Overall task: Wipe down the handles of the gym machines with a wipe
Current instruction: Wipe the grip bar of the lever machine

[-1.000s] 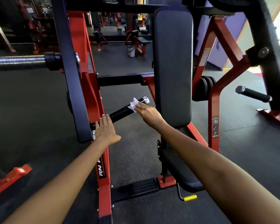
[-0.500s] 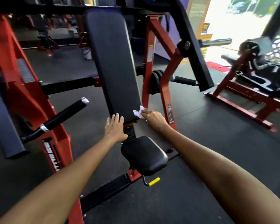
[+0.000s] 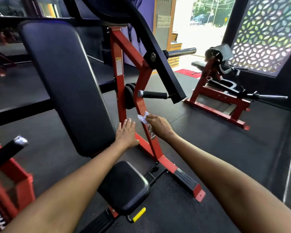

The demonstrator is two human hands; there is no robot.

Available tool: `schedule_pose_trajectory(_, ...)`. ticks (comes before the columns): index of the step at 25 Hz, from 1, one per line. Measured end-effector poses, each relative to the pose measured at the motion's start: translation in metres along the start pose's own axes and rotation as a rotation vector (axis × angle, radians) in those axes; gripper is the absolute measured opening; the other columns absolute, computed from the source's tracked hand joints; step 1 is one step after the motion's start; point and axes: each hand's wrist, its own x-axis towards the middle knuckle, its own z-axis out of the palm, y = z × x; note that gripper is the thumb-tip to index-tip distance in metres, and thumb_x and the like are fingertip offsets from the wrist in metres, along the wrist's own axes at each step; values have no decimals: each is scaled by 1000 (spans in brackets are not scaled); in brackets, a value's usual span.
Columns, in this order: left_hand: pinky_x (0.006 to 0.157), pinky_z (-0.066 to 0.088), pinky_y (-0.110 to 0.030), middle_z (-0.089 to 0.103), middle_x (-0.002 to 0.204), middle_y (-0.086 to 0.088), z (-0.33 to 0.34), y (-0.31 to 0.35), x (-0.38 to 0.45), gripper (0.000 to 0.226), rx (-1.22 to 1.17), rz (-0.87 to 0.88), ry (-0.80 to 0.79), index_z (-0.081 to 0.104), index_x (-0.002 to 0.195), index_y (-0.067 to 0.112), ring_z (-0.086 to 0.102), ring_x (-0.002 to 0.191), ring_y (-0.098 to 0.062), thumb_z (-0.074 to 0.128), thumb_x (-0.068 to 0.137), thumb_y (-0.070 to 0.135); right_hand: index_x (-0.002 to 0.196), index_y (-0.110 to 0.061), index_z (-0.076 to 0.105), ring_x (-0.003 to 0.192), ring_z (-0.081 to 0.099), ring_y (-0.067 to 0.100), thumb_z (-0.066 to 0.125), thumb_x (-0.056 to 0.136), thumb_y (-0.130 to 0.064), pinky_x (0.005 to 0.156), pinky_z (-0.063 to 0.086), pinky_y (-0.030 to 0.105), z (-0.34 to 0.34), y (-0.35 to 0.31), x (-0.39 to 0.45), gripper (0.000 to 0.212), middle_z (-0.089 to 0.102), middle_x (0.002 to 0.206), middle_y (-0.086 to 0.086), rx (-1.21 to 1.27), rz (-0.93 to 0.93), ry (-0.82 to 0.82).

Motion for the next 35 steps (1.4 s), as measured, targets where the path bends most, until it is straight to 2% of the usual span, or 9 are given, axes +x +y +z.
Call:
schedule_pose_trajectory(2, 118, 1, -42, -2, 159, -12, -3, 7, 38, 87, -19, -1, 18, 3, 151, 8, -3, 147, -24, 54, 89, 40, 107, -5, 67, 79, 67, 32, 57, 69, 18, 59, 53, 33, 2, 29, 16, 46, 68, 96, 17, 4, -2, 10)
schedule_pose_trajectory(4, 118, 1, -42, -1, 159, -12, -8, 8, 76, 87, -42, -14, 37, 4, 151, 8, -2, 147, -23, 55, 89, 40, 113, -5, 65, 86, 66, 36, 51, 73, 17, 65, 55, 39, 4, 57, 38, 48, 67, 101, 20, 25, 20, 4)
schedule_pose_trajectory(9, 117, 2, -41, 2, 159, -13, -17, 7, 157, 86, -138, -69, 113, 7, 151, 6, 1, 147, -25, 56, 89, 41, 118, -9, 64, 113, 58, 27, 47, 81, 8, 86, 47, 33, 25, 117, 100, 44, 61, 125, 7, 109, 197, -9)
schedule_pose_trajectory(13, 118, 4, -41, 4, 159, -12, -7, 7, 189, 88, -194, -99, 123, 7, 151, 5, 3, 147, -25, 58, 88, 40, 106, -7, 69, 107, 62, 27, 48, 75, 7, 87, 51, 36, 50, 140, 135, 40, 67, 114, 10, 279, 249, 113)
schedule_pose_trajectory(16, 118, 6, -42, 8, 158, -13, -1, 7, 219, 89, -326, -159, 137, 8, 150, 4, 7, 146, -27, 62, 86, 35, 109, -6, 68, 109, 60, 25, 49, 74, 8, 90, 44, 28, 66, 151, 163, 42, 66, 114, 11, 344, 305, 108)
schedule_pose_trajectory(20, 113, 20, -42, 32, 148, -13, 4, 11, 255, 78, -475, -205, 213, 27, 142, 5, 31, 137, -28, 68, 81, 29, 114, 1, 63, 112, 57, 31, 43, 80, 2, 95, 40, 33, 91, 141, 195, 39, 64, 115, 17, 465, 85, -53)
schedule_pose_trajectory(24, 110, 28, -40, 48, 133, -8, 11, 18, 273, 67, -669, -216, 308, 36, 138, 8, 44, 125, -24, 69, 80, 18, 142, -1, 33, 142, 21, 24, 42, 88, 4, 117, 15, 31, 113, 170, 173, 56, 30, 150, 14, 430, -157, -116)
schedule_pose_trajectory(29, 79, 49, -31, 57, 111, -3, 22, 24, 277, 58, -886, -273, 408, 42, 128, 9, 58, 95, -11, 69, 77, 6, 141, -1, 36, 135, 35, 28, 31, 88, -18, 113, 22, 33, 105, 177, 210, 55, 39, 144, 16, 502, -234, -306)
schedule_pose_trajectory(35, 76, 47, -24, 58, 100, 14, 22, 28, 275, 61, -1010, -330, 439, 45, 116, 29, 59, 90, -2, 71, 62, 40, 141, 2, 34, 139, 27, 24, 36, 93, -10, 115, 19, 27, 98, 222, 197, 49, 32, 148, 17, 578, -417, -350)
